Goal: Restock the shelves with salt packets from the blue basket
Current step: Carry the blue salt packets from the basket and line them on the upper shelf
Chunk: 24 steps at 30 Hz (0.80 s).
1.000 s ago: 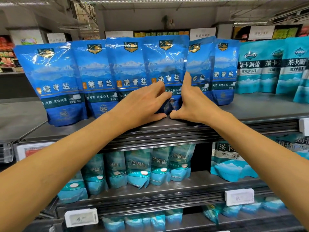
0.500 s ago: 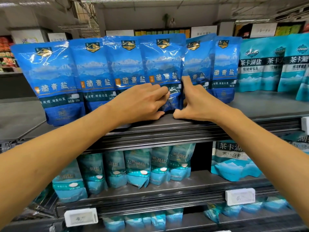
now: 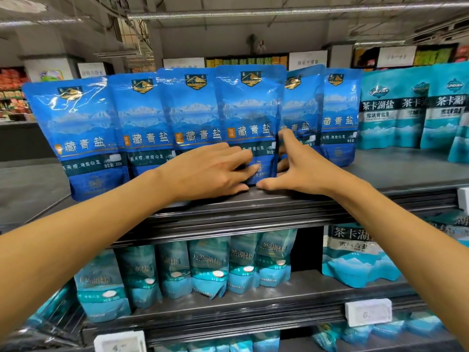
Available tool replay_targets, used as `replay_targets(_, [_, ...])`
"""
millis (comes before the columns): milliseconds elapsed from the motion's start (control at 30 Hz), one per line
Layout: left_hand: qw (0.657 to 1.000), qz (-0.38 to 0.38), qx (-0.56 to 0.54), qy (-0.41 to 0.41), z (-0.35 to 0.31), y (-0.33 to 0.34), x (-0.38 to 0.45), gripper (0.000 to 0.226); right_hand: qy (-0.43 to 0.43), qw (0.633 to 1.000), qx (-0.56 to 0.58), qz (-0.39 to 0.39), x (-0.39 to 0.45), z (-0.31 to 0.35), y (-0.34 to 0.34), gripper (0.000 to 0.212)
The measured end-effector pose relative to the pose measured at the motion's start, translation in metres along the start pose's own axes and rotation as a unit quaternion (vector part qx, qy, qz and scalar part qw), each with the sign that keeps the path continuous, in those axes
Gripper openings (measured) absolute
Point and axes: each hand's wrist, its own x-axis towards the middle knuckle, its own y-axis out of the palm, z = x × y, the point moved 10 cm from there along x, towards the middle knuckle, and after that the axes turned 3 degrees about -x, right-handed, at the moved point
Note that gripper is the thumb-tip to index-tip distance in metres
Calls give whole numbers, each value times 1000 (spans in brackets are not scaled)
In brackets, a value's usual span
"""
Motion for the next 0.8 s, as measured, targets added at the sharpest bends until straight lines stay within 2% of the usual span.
replay_targets(67, [1000,-11,-8,-23,1,-3,-5,38,13,999,38,16,-1,-1,1,76])
replay_targets(167, [998,-16,-31,-59,3,-7,-9,43,15,1000,26,-2,1,-1,-3,54])
replay_targets(267, [994,-19,-58,-89,6,-8,-11,41,26,999,24,-20,2,-2,-4,41])
replay_targets(500, [981,-8,-117,-156,20,-3,-21,37,69,992,72,-71,6,-8,-8,48])
replay_targets(800, [974,-21,-134,-179,23,-2,-27,32,74,991,74,-82,6,-9,-8,45])
